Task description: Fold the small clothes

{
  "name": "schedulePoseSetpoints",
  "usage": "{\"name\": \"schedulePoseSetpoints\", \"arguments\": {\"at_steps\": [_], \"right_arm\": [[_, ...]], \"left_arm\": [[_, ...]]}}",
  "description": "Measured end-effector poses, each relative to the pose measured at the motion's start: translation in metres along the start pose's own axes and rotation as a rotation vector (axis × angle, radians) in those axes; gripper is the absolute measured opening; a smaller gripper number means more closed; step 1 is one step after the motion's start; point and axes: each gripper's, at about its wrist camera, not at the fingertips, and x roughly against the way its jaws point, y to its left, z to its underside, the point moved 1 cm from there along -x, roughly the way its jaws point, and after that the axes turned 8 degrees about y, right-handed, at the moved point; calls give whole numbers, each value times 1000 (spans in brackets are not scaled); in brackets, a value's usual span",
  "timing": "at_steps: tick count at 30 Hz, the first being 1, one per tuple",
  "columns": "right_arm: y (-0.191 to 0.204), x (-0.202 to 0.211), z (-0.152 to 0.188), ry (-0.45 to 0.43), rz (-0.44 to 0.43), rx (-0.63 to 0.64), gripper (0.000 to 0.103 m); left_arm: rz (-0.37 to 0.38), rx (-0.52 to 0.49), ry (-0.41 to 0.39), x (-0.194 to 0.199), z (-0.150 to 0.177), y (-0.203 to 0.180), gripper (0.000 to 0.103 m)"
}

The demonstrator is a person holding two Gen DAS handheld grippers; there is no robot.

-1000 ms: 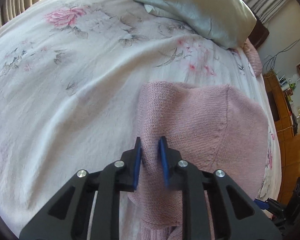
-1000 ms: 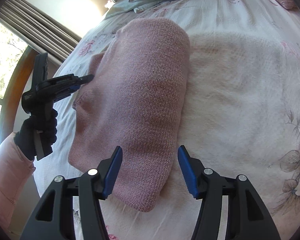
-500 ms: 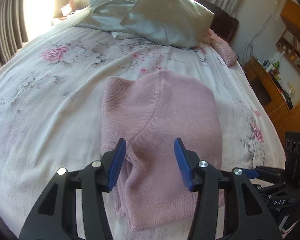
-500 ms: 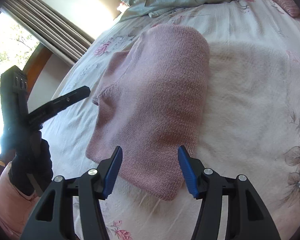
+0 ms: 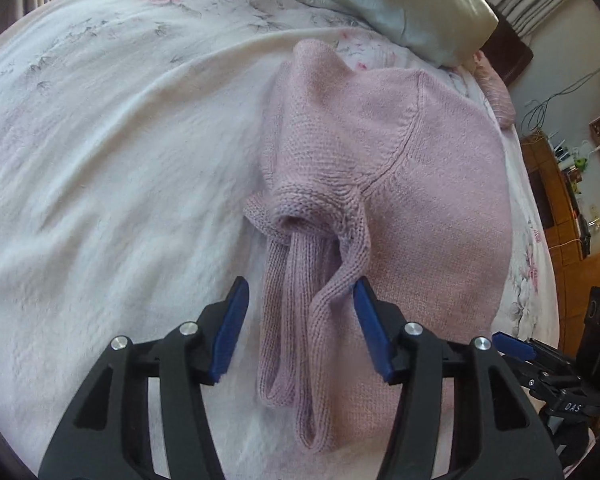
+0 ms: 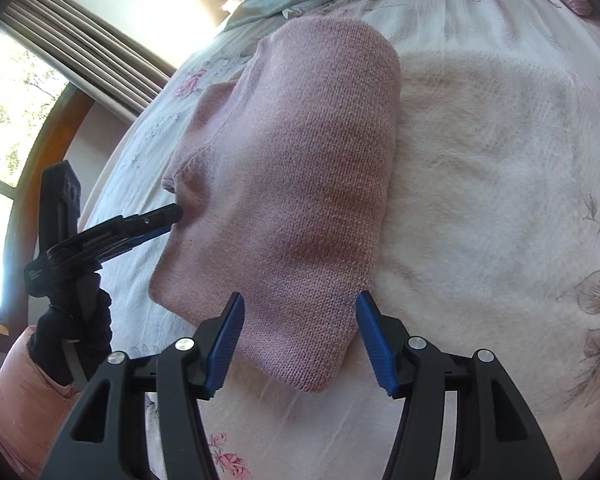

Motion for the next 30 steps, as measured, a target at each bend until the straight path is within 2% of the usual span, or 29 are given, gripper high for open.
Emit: {"name": "schedulePoseSetpoints", "arguments": {"at_steps": [1,4,7,9,15,19,23,24,25,26,27,28,30], "right_arm": [[-1,4,-1,-8,-10,-1,60],[-6,9,-10,-28,-32,-8,63],[-11,10,-21,-38,-38,-16,65],[-16,10,-27,-40,-57,-21,66],[-40,-3,-49,-49,-150,-87,76],[-66,-19,-62,-33,-266,-184,82],[-80,-39,-72,-12,-338,-237,90],[-81,-44,-75,-7,-364,-243,90],[-81,-49,-76,-7,-389,-245,90],[-80,-53,-78,-8,-414,-246,86],[-78,-57,-80,-3,-435,-249,84],[-78,-58,-80,-7,-437,-253,82],[-77,-56,-80,-14,-452,-258,76]], "left_arm": [[40,28,-10,3,-3,4,76],[120,94,29,-7,-16,14,82],[134,126,95,-30,-23,20,83],[188,152,118,-42,-26,25,83],[310,120,128,-61,-40,17,88],[336,95,149,-72,-46,7,91],[369,109,141,-77,-46,8,91],[367,107,139,-76,-45,10,89],[366,103,139,-76,-44,11,80],[379,103,146,-76,-42,12,69],[414,112,153,-78,-41,13,63],[448,129,158,-79,-39,17,51],[476,143,151,-78,-36,19,48]]}}
